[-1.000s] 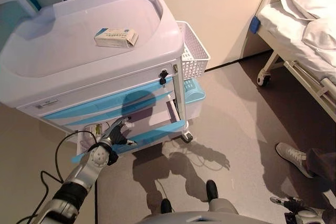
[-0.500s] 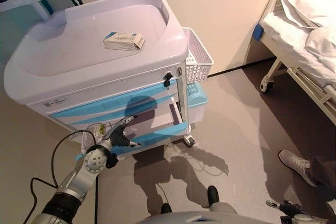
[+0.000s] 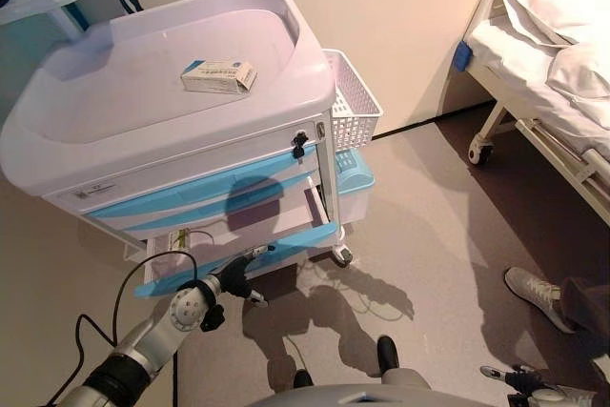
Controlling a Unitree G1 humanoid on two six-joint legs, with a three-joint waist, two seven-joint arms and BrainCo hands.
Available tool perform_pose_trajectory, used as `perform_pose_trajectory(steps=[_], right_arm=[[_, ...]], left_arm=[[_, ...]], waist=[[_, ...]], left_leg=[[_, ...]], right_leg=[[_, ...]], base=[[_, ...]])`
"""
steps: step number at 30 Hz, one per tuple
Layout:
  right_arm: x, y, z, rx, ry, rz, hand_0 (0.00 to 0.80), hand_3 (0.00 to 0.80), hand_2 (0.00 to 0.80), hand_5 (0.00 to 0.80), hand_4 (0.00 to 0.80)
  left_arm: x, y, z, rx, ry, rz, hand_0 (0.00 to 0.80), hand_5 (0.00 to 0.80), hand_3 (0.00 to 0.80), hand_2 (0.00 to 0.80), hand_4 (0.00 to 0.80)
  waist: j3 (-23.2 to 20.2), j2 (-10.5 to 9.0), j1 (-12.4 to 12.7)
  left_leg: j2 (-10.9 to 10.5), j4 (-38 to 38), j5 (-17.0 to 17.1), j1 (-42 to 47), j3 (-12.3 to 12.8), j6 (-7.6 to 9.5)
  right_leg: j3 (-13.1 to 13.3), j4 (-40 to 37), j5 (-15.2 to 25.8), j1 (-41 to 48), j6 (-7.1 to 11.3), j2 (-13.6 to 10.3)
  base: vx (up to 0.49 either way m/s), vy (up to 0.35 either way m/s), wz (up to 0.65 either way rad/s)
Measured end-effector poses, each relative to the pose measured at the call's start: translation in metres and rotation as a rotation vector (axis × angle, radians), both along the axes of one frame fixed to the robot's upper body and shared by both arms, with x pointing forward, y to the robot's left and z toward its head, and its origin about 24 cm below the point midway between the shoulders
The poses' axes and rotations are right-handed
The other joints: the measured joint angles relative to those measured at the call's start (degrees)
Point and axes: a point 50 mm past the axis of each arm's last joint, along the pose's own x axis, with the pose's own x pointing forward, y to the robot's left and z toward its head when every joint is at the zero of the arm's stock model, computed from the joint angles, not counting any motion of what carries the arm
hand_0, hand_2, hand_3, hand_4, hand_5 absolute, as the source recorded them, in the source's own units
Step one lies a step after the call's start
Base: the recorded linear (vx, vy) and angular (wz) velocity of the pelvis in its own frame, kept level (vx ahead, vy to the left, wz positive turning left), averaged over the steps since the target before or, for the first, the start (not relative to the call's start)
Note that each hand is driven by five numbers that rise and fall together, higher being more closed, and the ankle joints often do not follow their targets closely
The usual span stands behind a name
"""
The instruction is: Open the drawer and pick up the medicine
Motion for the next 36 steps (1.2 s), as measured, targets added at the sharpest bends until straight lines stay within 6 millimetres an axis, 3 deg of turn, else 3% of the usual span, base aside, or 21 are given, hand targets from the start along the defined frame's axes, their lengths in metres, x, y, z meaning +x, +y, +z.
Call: perform_pose_trajectory(steps=[5,12,14,25,36], right_arm=[[0.002,0.0,0.001,-0.002,-0.005,0.003,0.0,0.0,0.0,0.0,0.0],[0.018,0.001,0.003,-0.006,-0.038,0.024,0.0,0.0,0.0,0.0,0.0],[0.024,0.002,0.004,-0.009,-0.043,0.048,0.0,0.0,0.0,0.0,0.0],[0.037,0.004,0.006,-0.014,-0.071,0.08,0.0,0.0,0.0,0.0,0.0],[0.041,0.006,0.007,-0.012,-0.083,0.093,0.0,0.0,0.0,0.0,0.0]], left_arm=[[0.008,0.001,0.002,0.011,-0.015,0.003,0.0,0.0,0.0,0.0,0.0],[0.036,0.002,0.017,0.052,-0.11,0.005,0.0,0.0,0.0,0.0,0.0],[0.042,0.0,0.013,0.065,-0.097,0.015,0.0,0.0,0.0,0.0,0.0],[0.06,-0.005,0.019,0.068,-0.152,0.042,0.0,0.0,0.0,0.0,0.0],[0.053,-0.015,0.024,0.028,-0.167,0.007,0.0,0.0,0.0,0.0,0.0]], waist=[[1.0,-0.01,-0.4],[3.4,0.43,-0.7],[3.8,0.72,-0.9],[5.5,-0.47,-1.0],[6.9,-1.53,-0.8]], left_leg=[[0.0,0.0,0.1,-0.6,0.4,0.01],[-0.1,0.0,0.2,-2.2,0.9,0.04],[-0.1,0.0,0.3,-2.5,0.9,-0.01],[-0.1,0.0,0.4,-4.0,1.0,-0.04],[0.0,0.0,0.5,-3.2,1.1,-0.12]], right_leg=[[0.3,0.0,0.2,-0.7,-0.13,0.0],[0.4,0.0,0.5,-2.4,0.12,0.0],[0.6,0.1,1.0,-3.0,-0.2,0.0],[0.6,0.0,0.9,-4.7,0.1,0.0],[0.6,0.0,1.0,-3.8,-0.01,0.1]], base=[[-0.003,0.006,-0.02],[0.0,0.0,0.0],[-0.001,-0.004,-0.09],[0.0,-0.001,-0.02],[0.01,-0.003,0.0]])
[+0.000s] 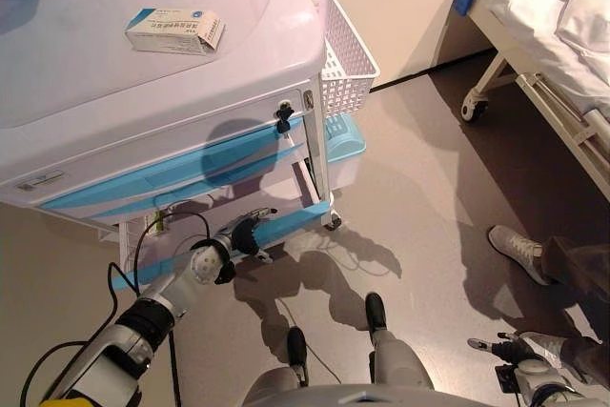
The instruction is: Open the drawer and pick up the medicine
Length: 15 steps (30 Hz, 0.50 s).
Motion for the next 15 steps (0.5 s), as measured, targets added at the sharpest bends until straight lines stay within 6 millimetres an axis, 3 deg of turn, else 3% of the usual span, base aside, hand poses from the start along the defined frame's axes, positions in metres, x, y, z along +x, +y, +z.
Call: perform_pose_trajectory(steps=[7,15], right_arm=[[0.0,0.002,-0.001,0.007,-0.002,-0.001,0.0,0.0,0.0,0.0,0.0],[-0.003,0.006,-0.004,0.021,0.006,-0.003,0.0,0.0,0.0,0.0,0.0]], left_arm=[[-0.015,-0.004,0.007,-0.057,-0.004,-0.033,0.0,0.0,0.0,0.0,0.0],[-0.025,0.007,0.017,-0.097,-0.009,-0.019,0.0,0.0,0.0,0.0,0.0]], waist=[[0.4,-0.06,0.1],[0.4,-0.04,0.2]], left_leg=[[0.0,0.0,0.0,0.9,-0.1,0.02],[0.0,0.0,0.0,1.8,-0.2,0.01]], right_leg=[[0.0,0.0,0.0,0.9,-0.01,0.0],[-0.1,0.0,0.1,2.0,-0.22,0.0]], base=[[0.004,-0.001,0.0],[0.0,0.0,0.0]])
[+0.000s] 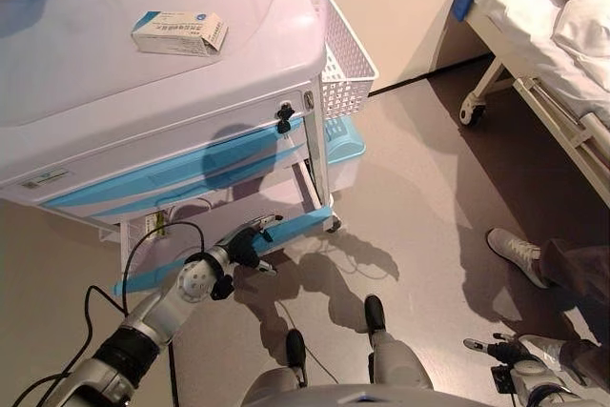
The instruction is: Open the drawer and pick up the medicine
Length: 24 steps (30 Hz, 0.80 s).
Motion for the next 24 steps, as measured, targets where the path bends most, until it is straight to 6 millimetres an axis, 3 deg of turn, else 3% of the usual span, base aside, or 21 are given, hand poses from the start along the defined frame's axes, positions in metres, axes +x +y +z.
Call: perform_pose_trajectory(steps=[12,24], right_arm=[[-0.012,0.006,-0.006,0.027,0.032,-0.006,0.0,0.0,0.0,0.0,0.0],[-0.022,0.006,-0.009,0.028,0.061,-0.016,0.0,0.0,0.0,0.0,0.0]], left_arm=[[-0.016,0.001,0.012,-0.097,0.028,-0.029,0.0,0.0,0.0,0.0,0.0],[-0.033,-0.008,-0.006,-0.094,0.155,-0.103,0.0,0.0,0.0,0.0,0.0]], waist=[[-3.0,0.27,0.8],[-4.8,0.27,1.2]], left_leg=[[0.0,0.0,0.0,1.1,-0.1,-0.01],[0.0,0.0,0.0,1.3,-0.1,-0.01]], right_leg=[[-0.1,0.0,0.0,1.1,-0.04,0.0],[-0.1,0.0,-0.1,1.3,0.16,0.0]], base=[[0.0,0.0,0.0],[0.0,0.0,0.0]])
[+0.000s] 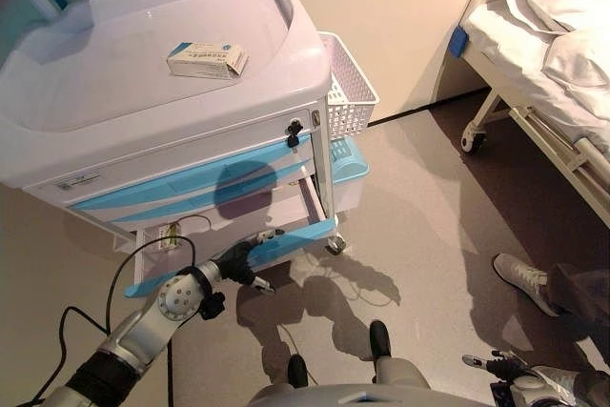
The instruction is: Open the drawer and pick up the medicine
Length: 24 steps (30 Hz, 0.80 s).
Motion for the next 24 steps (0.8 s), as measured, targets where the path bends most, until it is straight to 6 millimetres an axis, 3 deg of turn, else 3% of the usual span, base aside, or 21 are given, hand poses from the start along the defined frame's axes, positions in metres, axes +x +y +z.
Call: perform_pose_trajectory(steps=[14,20,24], right_arm=[[-0.001,0.0,-0.001,0.001,0.007,0.0,0.0,0.0,0.0,0.0,0.0],[-0.002,0.001,-0.001,0.001,0.01,0.002,0.0,0.0,0.0,0.0,0.0],[-0.004,0.002,-0.002,0.002,0.016,0.005,0.0,0.0,0.0,0.0,0.0]], left_arm=[[-0.025,-0.012,-0.027,0.018,0.161,-0.097,0.0,0.0,0.0,0.0,0.0],[-0.033,-0.005,-0.048,0.064,0.241,-0.065,0.0,0.0,0.0,0.0,0.0],[-0.039,0.004,-0.074,0.132,0.305,0.006,0.0,0.0,0.0,0.0,0.0]], waist=[[-1.3,-0.13,0.0],[-1.8,-0.39,0.0],[-3.0,-0.56,-0.2]], left_leg=[[0.0,-0.2,0.0,0.5,0.0,0.0],[0.0,-0.2,-0.2,0.5,0.0,0.2],[0.0,-0.2,-0.1,-0.4,0.0,0.15]], right_leg=[[0.0,0.0,0.0,0.6,-0.01,0.0],[0.0,0.0,0.0,0.5,-0.02,0.0],[0.1,0.0,0.0,-0.5,-0.05,0.0]], base=[[0.0,0.0,0.0],[0.0,0.0,0.0],[0.0,0.0,0.0]])
